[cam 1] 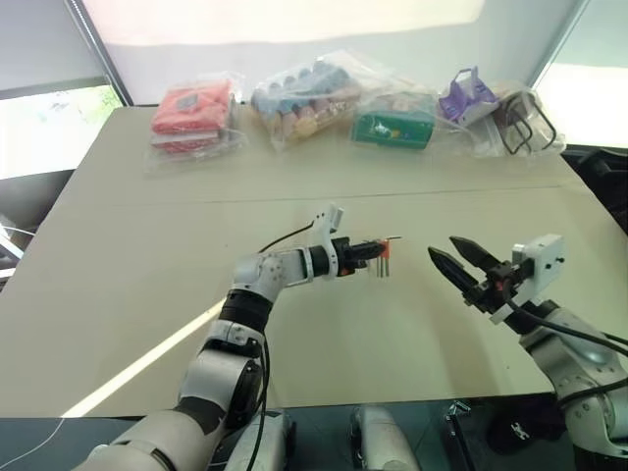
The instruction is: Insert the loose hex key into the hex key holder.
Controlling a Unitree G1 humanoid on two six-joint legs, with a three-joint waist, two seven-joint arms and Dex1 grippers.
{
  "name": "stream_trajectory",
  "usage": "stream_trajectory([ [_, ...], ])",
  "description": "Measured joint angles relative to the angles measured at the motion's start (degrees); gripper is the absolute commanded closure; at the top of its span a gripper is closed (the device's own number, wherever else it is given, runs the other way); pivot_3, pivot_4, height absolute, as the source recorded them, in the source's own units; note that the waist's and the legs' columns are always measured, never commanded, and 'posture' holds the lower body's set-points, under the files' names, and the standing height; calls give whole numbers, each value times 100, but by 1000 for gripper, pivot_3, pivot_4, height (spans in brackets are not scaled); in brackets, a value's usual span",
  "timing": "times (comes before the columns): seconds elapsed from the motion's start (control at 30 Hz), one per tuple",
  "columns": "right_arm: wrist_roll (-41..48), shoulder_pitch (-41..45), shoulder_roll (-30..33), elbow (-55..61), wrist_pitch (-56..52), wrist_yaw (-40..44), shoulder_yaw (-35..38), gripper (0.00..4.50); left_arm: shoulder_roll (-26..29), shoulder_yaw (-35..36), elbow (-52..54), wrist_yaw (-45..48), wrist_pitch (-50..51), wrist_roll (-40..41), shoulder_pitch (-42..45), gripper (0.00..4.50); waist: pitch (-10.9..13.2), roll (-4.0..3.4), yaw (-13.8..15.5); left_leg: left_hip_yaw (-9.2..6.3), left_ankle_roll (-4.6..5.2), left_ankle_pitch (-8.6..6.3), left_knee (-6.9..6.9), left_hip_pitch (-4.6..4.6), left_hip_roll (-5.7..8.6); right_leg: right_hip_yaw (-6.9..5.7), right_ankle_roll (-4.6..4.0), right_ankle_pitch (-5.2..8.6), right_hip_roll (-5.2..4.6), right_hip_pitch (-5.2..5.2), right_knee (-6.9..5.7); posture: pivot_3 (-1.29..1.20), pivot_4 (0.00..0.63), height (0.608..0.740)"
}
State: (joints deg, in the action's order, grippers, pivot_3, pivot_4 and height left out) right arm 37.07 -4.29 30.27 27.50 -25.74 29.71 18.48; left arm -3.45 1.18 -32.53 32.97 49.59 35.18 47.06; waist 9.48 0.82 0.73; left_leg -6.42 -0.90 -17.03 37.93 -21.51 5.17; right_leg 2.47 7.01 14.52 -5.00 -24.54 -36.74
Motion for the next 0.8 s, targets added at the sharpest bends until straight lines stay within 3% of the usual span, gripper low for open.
stream_trajectory([
  [0.2,-103,24,1,0,26,4,-93,1926,102,-22,128,-6,107,-105,-1,137,0,0,1,0,-2,1,0,0,0,0,0,0,-1,0,0,0,150,740],
  [0.37,-195,175,62,-24,24,105,-223,1926,661,-660,755,481,-539,-750,-84,12,-1,-1,-10,1,-25,14,-1,1,0,1,0,0,0,0,0,0,150,740],
  [0.53,-273,564,637,-141,-27,522,-277,1926,1379,-972,1579,1033,-1130,-1171,-137,12,0,-2,0,1,-20,11,-1,0,0,1,0,0,-1,2,3,0,150,740],
  [0.8,-1221,948,2746,-1039,335,2091,-543,1926,2934,-988,2959,2246,-1295,-1118,-386,12,3,-6,-5,4,6,-4,-1,-1,-2,-3,0,0,-1,8,18,0,150,740],
])
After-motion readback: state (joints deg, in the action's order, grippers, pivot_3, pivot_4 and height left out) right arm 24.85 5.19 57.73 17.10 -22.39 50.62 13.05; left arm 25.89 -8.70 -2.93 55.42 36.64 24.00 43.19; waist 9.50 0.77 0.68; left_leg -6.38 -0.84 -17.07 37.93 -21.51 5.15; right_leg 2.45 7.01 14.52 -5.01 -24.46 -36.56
